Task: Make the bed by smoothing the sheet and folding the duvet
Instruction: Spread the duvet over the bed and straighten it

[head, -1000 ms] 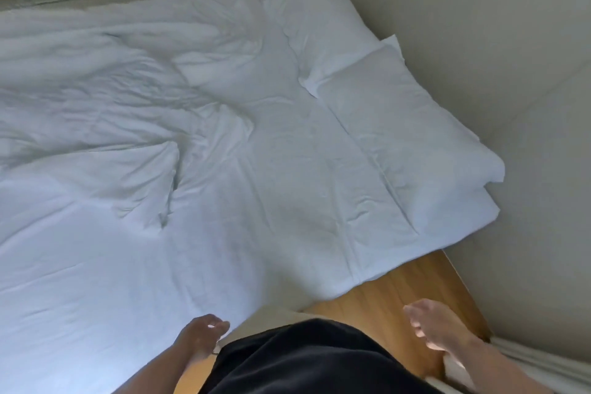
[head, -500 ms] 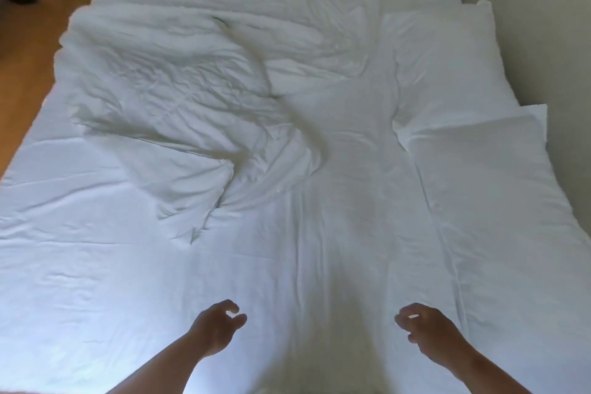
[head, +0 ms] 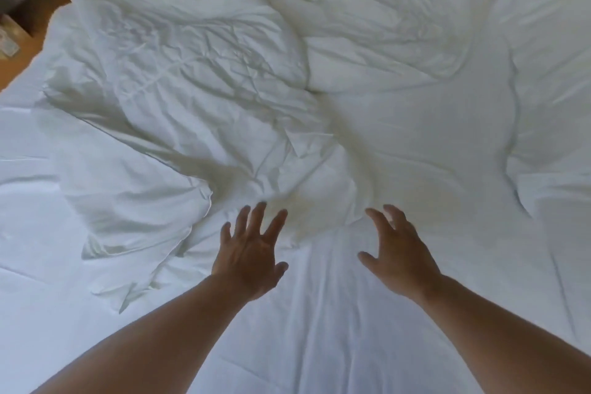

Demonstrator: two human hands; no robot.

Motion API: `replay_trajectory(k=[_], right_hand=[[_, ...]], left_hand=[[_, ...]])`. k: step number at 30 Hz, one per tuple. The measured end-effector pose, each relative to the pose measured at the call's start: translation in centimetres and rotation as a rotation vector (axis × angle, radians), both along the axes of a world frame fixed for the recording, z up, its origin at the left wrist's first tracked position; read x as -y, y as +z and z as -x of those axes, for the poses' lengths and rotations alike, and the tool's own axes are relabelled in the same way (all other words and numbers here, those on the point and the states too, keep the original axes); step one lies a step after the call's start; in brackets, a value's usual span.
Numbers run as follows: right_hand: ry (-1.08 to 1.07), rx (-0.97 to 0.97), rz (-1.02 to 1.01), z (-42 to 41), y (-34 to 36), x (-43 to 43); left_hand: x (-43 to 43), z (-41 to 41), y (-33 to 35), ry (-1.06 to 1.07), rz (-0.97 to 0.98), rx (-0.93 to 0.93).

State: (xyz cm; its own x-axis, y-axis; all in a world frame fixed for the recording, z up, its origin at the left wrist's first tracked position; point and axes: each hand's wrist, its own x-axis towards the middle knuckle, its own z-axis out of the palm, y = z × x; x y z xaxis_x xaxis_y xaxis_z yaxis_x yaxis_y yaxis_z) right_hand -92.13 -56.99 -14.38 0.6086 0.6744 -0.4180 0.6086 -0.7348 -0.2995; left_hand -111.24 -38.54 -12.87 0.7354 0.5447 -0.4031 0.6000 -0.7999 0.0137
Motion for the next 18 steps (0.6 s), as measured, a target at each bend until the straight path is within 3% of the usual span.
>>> replay_trajectory(k=[4,6,8,13,18], right_hand=[[0.139,0.117,-0.048,-4.1,-3.7,-5.7],[0.179,0.085,-0.022,-4.5,-6.0,-7.3],[0.136,0.045,-0.049,-4.2,-8.5,-8.4],[0.074,0.172,-0.181,-4.9,-9.5,-10.3],[0.062,-0.058,-0.112,-0.9,-6.4,-8.9]], left_hand=[[-3.1,-2.5,-6.8,0.005,-0.018,-0.089],[-3.7,-2.1,-9.6,-0.014,-0.025,-0.109],[-4.3,-2.1,-11.3,-0.004,-0.034,-0.074],[-5.9,-3.2,-11.5,0.044,-0.082,0.105],[-7.3,-3.8,-8.9,0.188,0.026,0.117]])
